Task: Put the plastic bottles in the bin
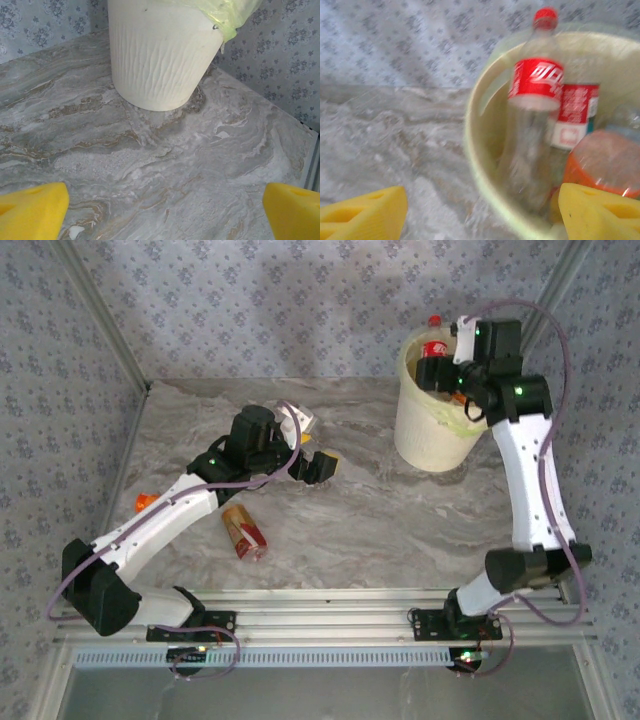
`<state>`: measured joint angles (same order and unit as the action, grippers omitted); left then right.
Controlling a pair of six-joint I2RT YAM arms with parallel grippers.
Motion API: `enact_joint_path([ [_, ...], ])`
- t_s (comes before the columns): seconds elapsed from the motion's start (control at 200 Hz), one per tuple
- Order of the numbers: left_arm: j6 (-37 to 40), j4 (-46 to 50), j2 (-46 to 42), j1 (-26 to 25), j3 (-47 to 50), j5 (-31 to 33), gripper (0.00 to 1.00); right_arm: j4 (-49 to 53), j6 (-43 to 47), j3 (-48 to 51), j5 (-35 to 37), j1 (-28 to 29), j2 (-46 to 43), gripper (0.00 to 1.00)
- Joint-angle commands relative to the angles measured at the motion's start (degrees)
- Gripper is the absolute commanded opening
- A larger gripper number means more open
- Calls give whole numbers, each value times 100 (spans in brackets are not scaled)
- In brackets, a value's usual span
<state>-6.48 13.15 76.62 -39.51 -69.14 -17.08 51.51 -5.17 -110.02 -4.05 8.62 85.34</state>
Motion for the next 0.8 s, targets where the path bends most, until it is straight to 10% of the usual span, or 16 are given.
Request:
enact_joint_path([
  [0.0,76,-14,-119,-19,25,138,100,-142,-476,790,-253,336,-723,83],
  [0.38,-462,467,-423,165,-249,691,100,-1509,-1900,4456,-983,1375,-3150,90],
  [0.794,-2093,2619,-1307,417,15,1904,100,-1627,-2061,5638,-942,2380,-3516,97],
])
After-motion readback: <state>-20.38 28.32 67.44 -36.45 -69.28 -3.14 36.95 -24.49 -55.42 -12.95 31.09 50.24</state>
